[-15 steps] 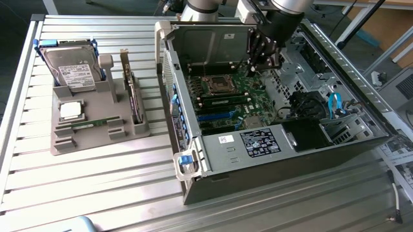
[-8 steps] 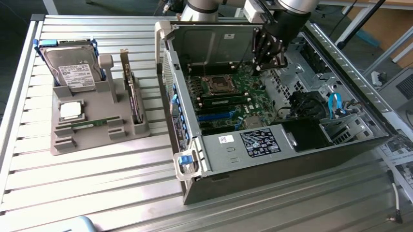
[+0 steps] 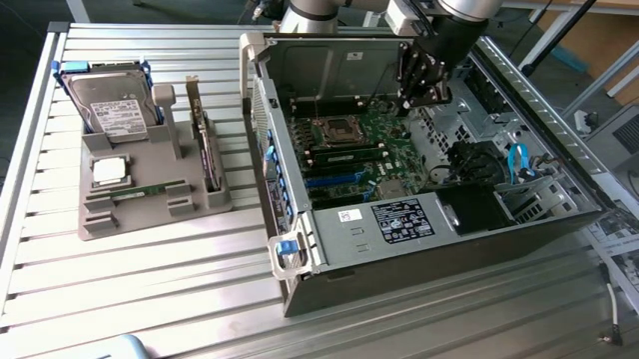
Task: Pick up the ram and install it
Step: 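Press down the ram until it locks into place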
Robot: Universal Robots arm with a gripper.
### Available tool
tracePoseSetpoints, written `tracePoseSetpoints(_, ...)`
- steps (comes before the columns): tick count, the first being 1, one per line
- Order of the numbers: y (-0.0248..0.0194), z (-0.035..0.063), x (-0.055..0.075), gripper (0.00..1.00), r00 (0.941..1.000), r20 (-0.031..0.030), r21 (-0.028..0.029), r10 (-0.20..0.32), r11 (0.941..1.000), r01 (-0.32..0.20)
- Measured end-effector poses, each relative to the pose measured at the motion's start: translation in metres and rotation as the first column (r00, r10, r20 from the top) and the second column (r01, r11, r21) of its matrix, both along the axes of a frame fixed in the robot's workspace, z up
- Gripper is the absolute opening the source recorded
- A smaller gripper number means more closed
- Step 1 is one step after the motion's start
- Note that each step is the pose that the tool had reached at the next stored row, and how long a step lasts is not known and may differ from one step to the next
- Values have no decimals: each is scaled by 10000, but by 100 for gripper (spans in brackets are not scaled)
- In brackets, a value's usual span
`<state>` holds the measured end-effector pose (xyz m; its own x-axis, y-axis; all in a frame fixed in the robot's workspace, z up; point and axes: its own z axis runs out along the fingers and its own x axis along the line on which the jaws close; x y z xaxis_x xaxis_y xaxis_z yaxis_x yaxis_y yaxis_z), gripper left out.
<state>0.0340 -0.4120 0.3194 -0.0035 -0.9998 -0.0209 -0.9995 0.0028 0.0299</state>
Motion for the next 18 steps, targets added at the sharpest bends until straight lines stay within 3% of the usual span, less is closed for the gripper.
tracePoseSetpoints(7, -1, -7, 8, 11, 10000, 1, 2, 0, 10000, 0)
tracePoseSetpoints(18, 0, -104, 12, 11, 10000, 0, 22, 0, 10000, 0)
